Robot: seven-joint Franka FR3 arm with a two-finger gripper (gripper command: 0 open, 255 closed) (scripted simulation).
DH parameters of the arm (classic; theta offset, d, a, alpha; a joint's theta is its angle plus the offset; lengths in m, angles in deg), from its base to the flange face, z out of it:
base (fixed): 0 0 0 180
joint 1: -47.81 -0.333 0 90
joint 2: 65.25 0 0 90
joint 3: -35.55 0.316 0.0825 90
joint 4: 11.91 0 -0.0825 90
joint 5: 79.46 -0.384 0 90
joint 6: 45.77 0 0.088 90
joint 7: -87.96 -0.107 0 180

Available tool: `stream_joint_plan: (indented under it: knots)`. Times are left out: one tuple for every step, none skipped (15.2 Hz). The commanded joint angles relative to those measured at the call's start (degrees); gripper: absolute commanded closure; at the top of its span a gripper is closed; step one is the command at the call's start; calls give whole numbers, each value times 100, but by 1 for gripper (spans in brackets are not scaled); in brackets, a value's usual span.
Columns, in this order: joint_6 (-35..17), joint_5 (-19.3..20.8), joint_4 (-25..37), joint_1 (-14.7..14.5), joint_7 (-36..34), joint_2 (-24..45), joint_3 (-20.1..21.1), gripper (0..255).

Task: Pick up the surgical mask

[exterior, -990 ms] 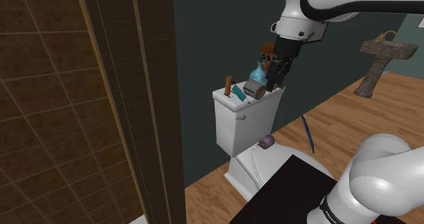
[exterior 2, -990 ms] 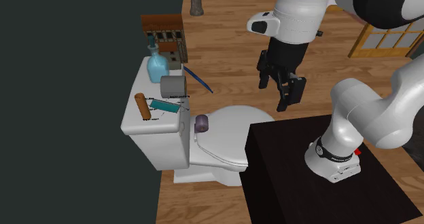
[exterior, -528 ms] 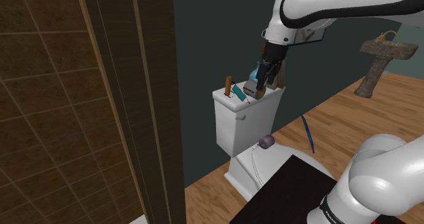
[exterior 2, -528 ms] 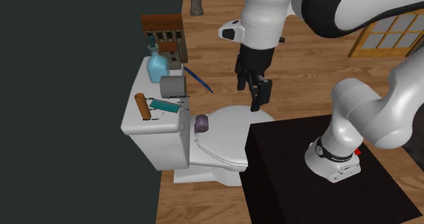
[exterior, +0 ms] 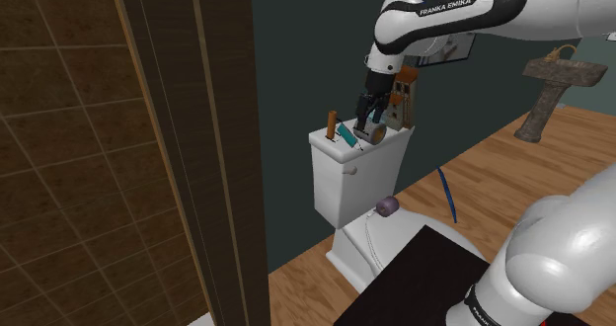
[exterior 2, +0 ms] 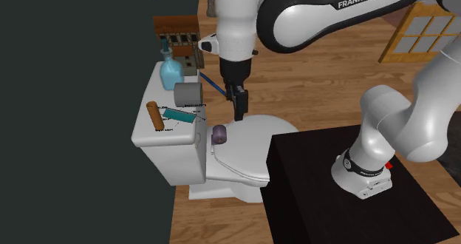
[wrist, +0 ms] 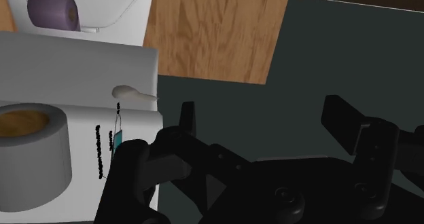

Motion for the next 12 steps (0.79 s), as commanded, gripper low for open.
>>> stream_joint_plan:
  knots:
    - [-94, -74, 303, 36, 161, 435, -130, 0]
    - [-142, -123, 453, 52, 233, 653, -183, 0]
    - [-183, -177, 611, 70, 305, 874, -233, 0]
    - [-217, -236, 775, 91, 377, 1096, -280, 0]
    - [-243, -300, 947, 116, 450, 1320, -322, 0]
    - [-263, -367, 1127, 143, 522, 1545, -362, 0]
    - [-275, -438, 1315, 173, 593, 1773, -399, 0]
    - [-280, -511, 1511, 209, 663, 2002, -430, 0]
    - [-277, -586, 1716, 250, 730, 2234, -457, 0]
    - [-267, -662, 1930, 295, 795, 2467, -478, 0]
    - [-249, -739, 2153, 345, 857, 2703, -495, 0]
    - [-223, -815, 2386, 400, 914, 2940, -508, 0]
